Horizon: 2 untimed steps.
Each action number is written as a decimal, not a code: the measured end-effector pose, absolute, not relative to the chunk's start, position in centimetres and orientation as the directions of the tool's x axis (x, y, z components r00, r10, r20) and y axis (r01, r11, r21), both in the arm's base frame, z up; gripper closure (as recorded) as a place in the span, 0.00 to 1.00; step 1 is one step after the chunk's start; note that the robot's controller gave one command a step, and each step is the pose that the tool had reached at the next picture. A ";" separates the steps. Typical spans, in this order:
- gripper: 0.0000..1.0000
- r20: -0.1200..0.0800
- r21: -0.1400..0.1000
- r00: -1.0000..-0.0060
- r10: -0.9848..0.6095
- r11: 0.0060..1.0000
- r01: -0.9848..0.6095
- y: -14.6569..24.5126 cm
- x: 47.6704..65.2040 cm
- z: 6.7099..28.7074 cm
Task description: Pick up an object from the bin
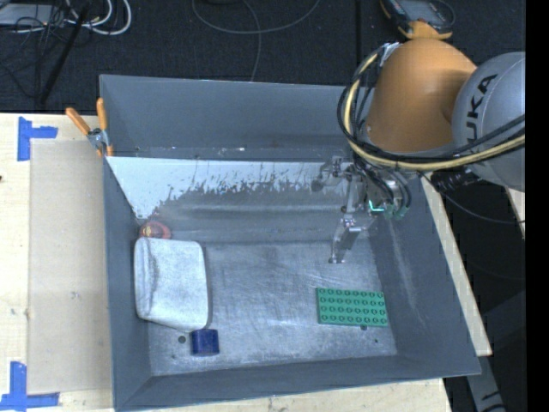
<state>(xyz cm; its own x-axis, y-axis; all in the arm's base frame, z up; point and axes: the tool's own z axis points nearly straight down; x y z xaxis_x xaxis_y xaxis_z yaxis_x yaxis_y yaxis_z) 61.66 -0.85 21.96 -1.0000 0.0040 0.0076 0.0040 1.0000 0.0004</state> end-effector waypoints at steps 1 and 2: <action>0.00 0.013 0.001 -0.998 -0.057 0.998 -0.057 -3.3 53.1 15.7; 0.00 -0.005 0.001 -0.997 0.075 0.997 0.075 -6.9 52.3 7.0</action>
Offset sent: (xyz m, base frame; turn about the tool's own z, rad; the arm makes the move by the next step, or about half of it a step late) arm -0.0810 -0.0235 -0.0580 -0.0639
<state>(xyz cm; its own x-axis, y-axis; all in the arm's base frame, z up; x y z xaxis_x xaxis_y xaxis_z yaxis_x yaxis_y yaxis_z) 52.32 -6.89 6.96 -0.9972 0.0748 -0.0050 0.0748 0.9972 0.0008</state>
